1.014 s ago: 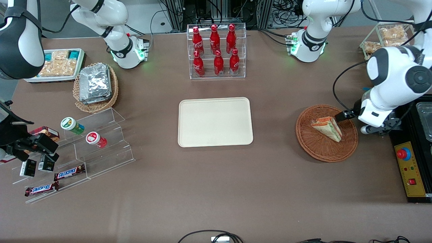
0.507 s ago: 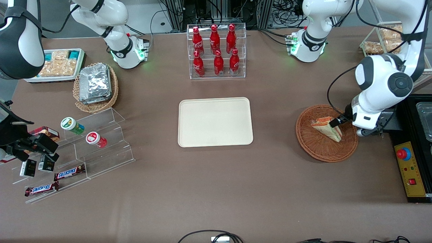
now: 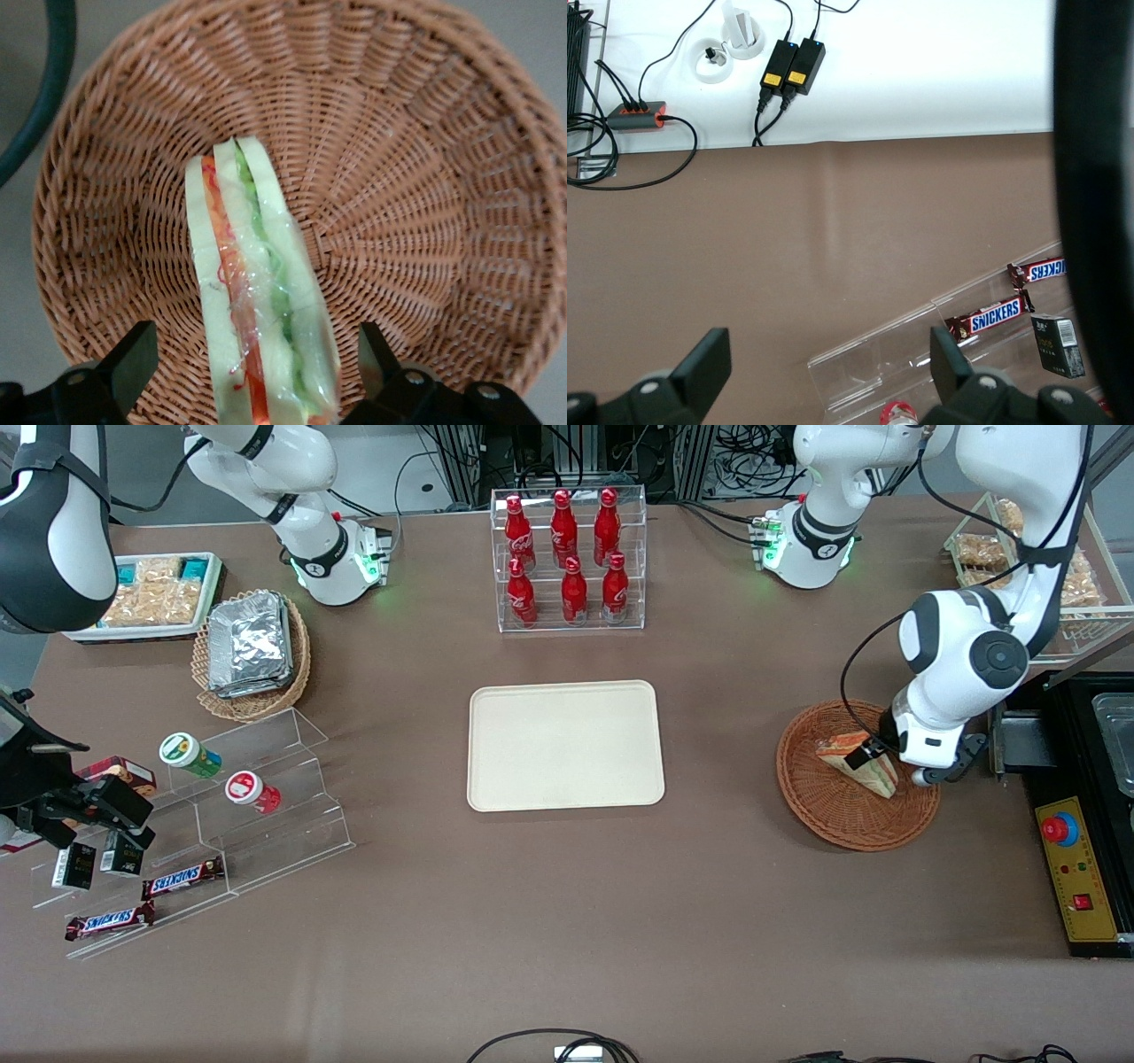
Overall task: Place sandwich from basket to tray
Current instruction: 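Lower the open left gripper around the sandwich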
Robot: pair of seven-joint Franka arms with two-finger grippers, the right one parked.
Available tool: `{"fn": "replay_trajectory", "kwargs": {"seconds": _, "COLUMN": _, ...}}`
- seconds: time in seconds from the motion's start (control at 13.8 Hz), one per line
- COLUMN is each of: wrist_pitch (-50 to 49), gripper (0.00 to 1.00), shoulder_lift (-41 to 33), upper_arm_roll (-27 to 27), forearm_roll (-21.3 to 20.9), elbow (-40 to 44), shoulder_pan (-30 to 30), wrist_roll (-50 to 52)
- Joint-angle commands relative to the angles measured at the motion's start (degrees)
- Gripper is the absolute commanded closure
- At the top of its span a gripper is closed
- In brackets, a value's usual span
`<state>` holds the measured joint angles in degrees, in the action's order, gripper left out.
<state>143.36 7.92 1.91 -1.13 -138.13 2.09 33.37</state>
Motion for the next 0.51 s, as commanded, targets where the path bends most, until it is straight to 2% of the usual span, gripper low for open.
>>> {"fn": "replay_trajectory", "kwargs": {"seconds": 0.0, "wrist_pitch": 2.18, "gripper": 0.0, "shoulder_lift": 0.43, "upper_arm_roll": 0.11, "forearm_roll": -0.8, "elbow": -1.09, "shoulder_pan": -0.16, "wrist_roll": 1.7}}
{"fn": "replay_trajectory", "kwargs": {"seconds": 0.29, "wrist_pitch": 2.89, "gripper": 0.01, "shoulder_lift": 1.57, "upper_arm_roll": 0.02, "forearm_roll": -0.8, "elbow": -1.0, "shoulder_pan": -0.16, "wrist_roll": 3.02}}
{"fn": "replay_trajectory", "kwargs": {"seconds": 0.36, "wrist_pitch": 3.41, "gripper": 0.03, "shoulder_lift": 1.92, "upper_arm_roll": 0.02, "forearm_roll": -0.8, "elbow": -1.0, "shoulder_pan": -0.16, "wrist_roll": 3.28}}
{"fn": "replay_trajectory", "kwargs": {"seconds": 0.43, "wrist_pitch": 3.94, "gripper": 0.11, "shoulder_lift": 2.36, "upper_arm_roll": 0.02, "forearm_roll": -0.72, "elbow": -1.0, "shoulder_pan": -0.16, "wrist_roll": 3.72}}
